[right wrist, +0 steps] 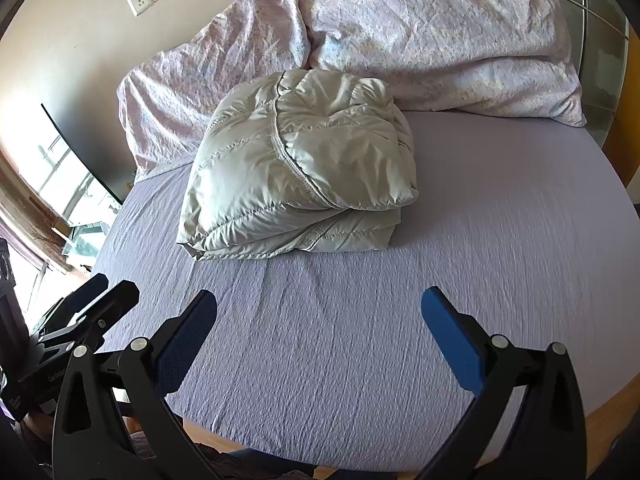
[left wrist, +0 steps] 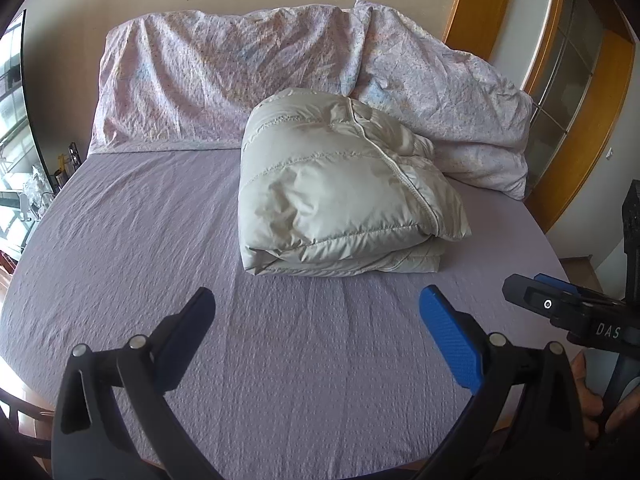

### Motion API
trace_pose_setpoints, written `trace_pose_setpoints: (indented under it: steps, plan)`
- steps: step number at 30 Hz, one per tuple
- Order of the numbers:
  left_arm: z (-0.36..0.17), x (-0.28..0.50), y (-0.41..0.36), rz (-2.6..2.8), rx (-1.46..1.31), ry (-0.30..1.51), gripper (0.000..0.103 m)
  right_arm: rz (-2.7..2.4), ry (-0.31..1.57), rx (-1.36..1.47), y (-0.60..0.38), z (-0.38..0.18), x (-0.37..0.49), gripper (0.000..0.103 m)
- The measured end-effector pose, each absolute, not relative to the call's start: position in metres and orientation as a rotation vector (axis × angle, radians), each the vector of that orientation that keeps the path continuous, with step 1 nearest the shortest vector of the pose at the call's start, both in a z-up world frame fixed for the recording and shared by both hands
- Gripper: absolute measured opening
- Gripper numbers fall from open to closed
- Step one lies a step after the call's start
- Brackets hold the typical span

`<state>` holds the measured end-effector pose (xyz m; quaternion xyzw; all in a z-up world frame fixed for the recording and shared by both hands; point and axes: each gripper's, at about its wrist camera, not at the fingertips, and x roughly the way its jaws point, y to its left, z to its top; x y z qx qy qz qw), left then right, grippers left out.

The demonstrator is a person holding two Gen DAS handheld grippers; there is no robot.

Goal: Fold large clothes

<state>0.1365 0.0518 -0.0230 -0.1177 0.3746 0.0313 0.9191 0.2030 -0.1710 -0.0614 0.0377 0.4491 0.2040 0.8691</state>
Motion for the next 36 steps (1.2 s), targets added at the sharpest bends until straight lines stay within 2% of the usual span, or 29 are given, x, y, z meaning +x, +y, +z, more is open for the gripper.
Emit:
trace_pose_setpoints:
  steps: [36]
  plan:
    - [-0.0275,0.1395,0.0559,0.085,-0.259,0.787,0.101,0.428,0.943,0.077,-0.1706,-0.0635,0.2046,0.102]
